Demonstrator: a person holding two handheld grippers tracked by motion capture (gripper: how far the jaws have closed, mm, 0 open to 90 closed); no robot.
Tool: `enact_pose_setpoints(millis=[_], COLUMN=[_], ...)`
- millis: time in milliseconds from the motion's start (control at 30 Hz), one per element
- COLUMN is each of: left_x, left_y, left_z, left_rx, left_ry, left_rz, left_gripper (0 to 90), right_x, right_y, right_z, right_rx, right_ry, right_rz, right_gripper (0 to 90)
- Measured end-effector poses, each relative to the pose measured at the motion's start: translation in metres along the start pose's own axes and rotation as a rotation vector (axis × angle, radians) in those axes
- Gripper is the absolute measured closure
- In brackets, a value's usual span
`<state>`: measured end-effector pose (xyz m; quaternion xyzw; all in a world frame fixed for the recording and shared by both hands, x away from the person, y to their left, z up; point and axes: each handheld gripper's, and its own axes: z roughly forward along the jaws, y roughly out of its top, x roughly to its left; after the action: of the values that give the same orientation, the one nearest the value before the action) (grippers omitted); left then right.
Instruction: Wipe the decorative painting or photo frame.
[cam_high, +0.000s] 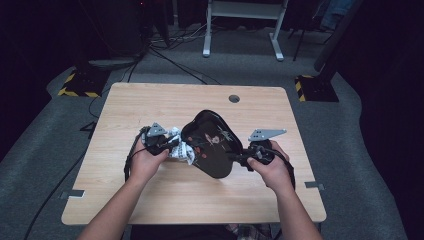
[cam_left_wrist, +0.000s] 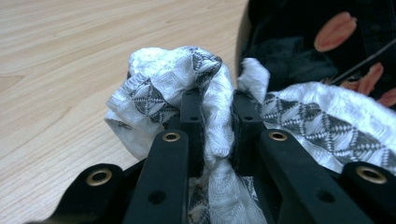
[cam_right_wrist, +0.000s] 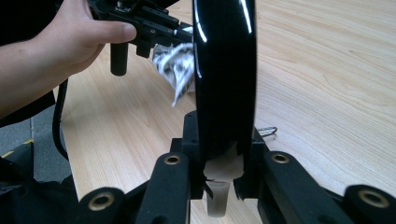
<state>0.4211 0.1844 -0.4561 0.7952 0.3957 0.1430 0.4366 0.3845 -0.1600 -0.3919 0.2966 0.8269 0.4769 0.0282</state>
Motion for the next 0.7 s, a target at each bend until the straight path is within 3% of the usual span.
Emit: enact_pose_setpoints(millis=[300,567,700], left_x=[-0.005,-0.009,-0.012], left_y=[-0.009,-0.017,-0.019], left_z=[0.008,0.014,0.017], left_rx=[0.045,0.081,0.091], left_ry=[-0.025,-0.048,-0.05], left_rz=[0.021,0.015,0.036], left_gripper=[78.9,78.9,78.6], right_x=[0.001,0.0,0.0], right_y=[0.0,0.0,0.0], right_z=[0.001,0.001,0.001], right_rx=[0.0,-0.001,-0.002], right_ry=[-0.01,-0.007,-0.007], right_rz=[-0.009,-0.008,-0.008], right_gripper=[78.5,78.4,78.5])
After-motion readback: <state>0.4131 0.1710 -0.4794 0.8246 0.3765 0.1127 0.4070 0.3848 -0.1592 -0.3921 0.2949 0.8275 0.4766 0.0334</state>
